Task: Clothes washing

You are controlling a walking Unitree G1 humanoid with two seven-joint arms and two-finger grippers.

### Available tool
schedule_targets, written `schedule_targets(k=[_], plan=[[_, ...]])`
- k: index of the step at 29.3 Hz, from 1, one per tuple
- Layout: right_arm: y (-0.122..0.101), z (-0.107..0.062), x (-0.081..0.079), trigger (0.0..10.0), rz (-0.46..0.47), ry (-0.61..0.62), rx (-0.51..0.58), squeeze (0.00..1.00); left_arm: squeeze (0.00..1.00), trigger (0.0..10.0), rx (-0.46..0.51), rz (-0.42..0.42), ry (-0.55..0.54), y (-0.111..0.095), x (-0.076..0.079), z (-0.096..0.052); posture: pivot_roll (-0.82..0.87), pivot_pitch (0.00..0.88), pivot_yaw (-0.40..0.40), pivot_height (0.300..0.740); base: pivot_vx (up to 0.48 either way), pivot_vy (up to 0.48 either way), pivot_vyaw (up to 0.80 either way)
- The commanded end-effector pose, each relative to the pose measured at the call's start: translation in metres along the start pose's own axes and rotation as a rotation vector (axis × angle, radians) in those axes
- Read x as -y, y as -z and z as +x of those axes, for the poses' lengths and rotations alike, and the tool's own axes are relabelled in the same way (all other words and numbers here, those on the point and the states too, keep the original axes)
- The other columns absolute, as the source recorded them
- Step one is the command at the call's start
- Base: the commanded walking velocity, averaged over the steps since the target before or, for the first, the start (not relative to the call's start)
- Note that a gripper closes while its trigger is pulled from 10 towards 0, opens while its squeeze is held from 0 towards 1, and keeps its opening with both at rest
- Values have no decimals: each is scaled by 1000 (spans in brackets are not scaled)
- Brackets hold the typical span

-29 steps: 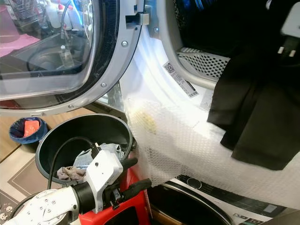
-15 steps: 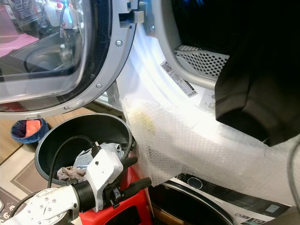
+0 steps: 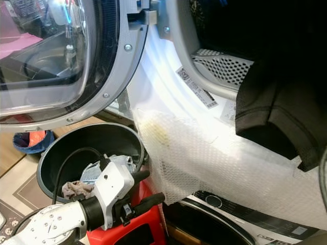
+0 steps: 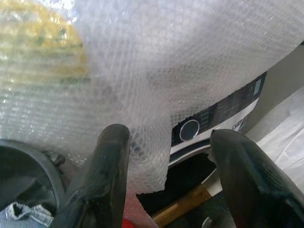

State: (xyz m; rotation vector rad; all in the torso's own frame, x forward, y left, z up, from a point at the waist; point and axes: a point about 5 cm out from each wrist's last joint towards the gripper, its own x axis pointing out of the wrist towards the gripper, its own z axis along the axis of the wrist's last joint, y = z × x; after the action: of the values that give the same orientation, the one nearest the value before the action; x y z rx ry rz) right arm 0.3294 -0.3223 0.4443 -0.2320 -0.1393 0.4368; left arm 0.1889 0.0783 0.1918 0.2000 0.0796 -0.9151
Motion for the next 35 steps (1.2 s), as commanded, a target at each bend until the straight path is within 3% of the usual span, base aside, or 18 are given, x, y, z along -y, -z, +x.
schedule_targets(k=[1,6,9,13,16,18,22,24,27,29,31,32,35], plan=[[-10,-10,1,10000,21,-54,67,0,0,10000,6,1,10,-1,1,-1,-20,193,0,740,0,0,0],[-14,-30,-2,10000,94,-259,168,0,0,10000,6,2,12,-1,1,-1,-16,192,3,740,0,0,0],[-12,-36,-2,10000,112,-319,157,0,0,10000,5,2,11,-1,1,-1,-13,192,3,740,0,0,0],[-2,-52,-2,10000,30,-428,64,0,0,10000,-1,7,7,-1,0,-3,-3,191,8,740,0,0,0],[4,-56,-1,10000,-25,-415,-27,0,0,10000,-3,9,5,0,-1,-4,-2,190,9,740,0,0,0],[12,-59,0,10000,-110,-401,-182,0,0,10000,-5,10,7,0,-1,-5,-8,187,13,740,0,0,0],[17,-58,-2,10000,-214,-413,-299,0,0,10000,-6,11,12,0,-2,-4,-14,182,17,740,0,0,0],[28,-54,-2,10000,-364,-418,-479,0,0,10000,-1,16,17,-1,-2,-2,-14,177,18,740,0,0,0],[34,-52,-2,10000,-424,-426,-538,0,0,10000,0,17,17,-1,-3,-2,-13,171,18,740,0,0,0],[33,-44,-4,10000,-439,-411,-513,0,0,10000,1,19,17,-1,-3,-2,-11,163,17,740,0,0,0],[34,-35,-3,10000,-490,-338,-490,0,0,10000,2,20,17,-1,-3,-1,-9,160,18,740,0,0,0],[37,-28,0,10000,-541,-242,-491,0,0,10000,2,22,17,-1,-3,-1,-2,154,16,740,0,0,0],[41,-23,4,10000,-561,-148,-501,0,0,10000,2,24,14,-1,-4,-1,5,147,15,740,0,0,0]])
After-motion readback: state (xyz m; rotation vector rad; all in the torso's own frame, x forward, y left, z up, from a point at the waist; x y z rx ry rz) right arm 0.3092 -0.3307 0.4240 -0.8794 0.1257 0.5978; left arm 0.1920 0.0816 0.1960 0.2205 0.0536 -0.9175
